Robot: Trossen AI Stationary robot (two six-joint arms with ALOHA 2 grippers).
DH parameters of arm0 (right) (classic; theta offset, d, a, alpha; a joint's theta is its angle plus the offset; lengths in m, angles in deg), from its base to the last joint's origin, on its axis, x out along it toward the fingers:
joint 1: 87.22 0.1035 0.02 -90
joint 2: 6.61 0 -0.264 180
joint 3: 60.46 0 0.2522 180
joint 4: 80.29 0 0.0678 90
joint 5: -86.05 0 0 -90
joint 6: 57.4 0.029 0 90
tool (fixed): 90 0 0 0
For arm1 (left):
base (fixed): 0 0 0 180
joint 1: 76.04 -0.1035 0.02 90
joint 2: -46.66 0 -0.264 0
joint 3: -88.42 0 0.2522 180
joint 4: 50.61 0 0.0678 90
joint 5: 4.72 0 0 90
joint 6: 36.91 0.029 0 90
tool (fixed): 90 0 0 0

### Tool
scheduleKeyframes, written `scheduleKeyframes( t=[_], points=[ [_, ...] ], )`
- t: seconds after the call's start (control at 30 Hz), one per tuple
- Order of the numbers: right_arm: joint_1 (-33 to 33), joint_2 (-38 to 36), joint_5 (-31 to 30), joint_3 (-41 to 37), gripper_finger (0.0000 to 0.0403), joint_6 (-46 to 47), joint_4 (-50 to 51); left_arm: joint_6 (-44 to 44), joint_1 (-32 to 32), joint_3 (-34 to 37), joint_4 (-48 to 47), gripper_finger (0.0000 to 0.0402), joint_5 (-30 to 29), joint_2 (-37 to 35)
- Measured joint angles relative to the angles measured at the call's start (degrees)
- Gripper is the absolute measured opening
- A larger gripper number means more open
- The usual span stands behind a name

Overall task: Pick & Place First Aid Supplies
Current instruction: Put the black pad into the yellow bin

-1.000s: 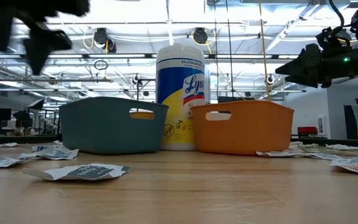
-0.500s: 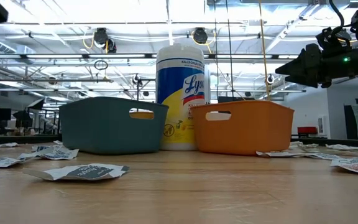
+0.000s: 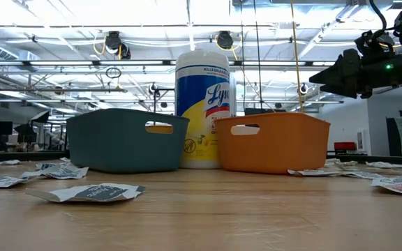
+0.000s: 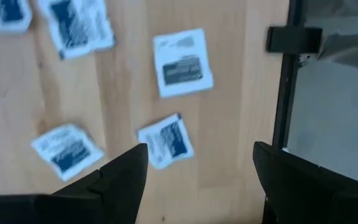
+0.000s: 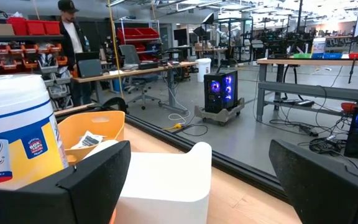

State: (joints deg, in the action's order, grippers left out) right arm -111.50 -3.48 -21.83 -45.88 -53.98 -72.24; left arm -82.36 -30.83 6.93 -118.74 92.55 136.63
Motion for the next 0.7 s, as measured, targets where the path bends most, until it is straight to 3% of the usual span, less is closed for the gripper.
scheduleKeyframes(
  t=[0.33, 0.7],
  points=[
    [0.00, -0.02, 0.01, 0.00, 0.0377, 0.00, 0.00, 4.79, -1.10, -10.44, -3.94, 0.0296, -4.42, 8.25],
    [-0.02, 0.00, 0.00, -0.01, 0.0377, 0.00, 0.00, 6.79, -1.36, -11.11, -4.10, 0.0296, -4.41, 13.44]
  ],
)
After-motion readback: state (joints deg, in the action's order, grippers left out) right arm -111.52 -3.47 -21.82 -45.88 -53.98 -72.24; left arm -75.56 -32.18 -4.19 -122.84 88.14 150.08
